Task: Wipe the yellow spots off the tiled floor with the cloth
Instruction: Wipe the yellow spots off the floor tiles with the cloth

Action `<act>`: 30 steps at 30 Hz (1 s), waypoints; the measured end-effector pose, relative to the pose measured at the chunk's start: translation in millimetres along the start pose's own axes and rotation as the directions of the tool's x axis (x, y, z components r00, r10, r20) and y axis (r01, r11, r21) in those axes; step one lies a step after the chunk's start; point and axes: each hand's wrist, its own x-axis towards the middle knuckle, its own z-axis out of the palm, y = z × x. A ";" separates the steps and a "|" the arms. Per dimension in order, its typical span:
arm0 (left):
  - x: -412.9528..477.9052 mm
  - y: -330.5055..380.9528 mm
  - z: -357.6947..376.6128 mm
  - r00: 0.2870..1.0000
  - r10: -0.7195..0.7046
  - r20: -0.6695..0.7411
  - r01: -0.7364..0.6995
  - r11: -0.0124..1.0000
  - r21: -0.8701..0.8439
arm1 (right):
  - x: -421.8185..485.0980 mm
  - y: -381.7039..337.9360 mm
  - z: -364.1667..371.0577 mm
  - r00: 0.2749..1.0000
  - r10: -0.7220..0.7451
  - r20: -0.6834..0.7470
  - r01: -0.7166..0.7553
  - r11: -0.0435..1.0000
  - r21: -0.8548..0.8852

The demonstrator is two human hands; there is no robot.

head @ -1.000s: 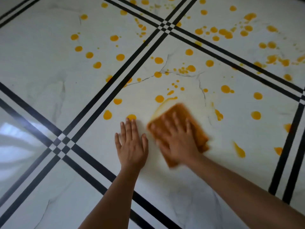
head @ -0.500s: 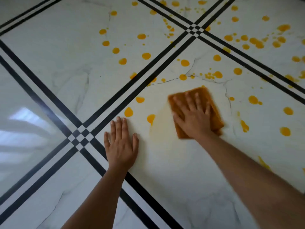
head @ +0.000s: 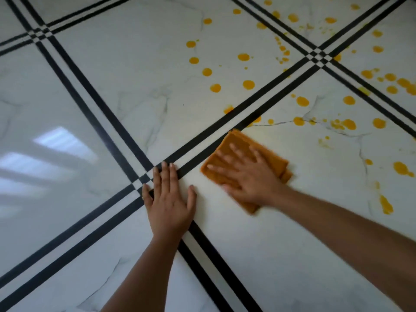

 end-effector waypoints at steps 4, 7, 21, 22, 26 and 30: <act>0.6 0.7 -1.5 1.000 0.001 0.013 -0.001 1.000 0.009 | 34.3 2.6 -8.9 0.712 0.702 0.011 -0.697 0.705 0.130; 2.2 -1.4 -0.8 1.000 0.000 0.021 0.000 1.000 -0.012 | 22.8 -42.4 5.1 0.988 0.147 -0.050 -0.146 0.989 0.019; 0.9 -0.6 0.2 1.000 0.023 -0.020 -0.024 1.000 -0.018 | 36.3 -41.4 3.0 0.840 0.534 -0.100 -0.525 0.845 0.105; 1.6 0.5 0.6 0.999 0.039 -0.028 -0.040 0.999 -0.016 | 25.0 -48.2 5.5 0.943 0.324 -0.071 -0.320 0.945 0.063; -2.8 20.4 2.0 0.989 0.141 0.038 -0.141 0.990 -0.012 | 18.9 9.1 -5.5 0.943 0.332 -0.011 -0.331 0.943 0.032; -1.2 40.2 6.0 0.988 0.133 0.079 -0.132 0.991 -0.019 | -17.7 10.0 6.0 0.994 0.101 -0.048 -0.103 0.994 -0.032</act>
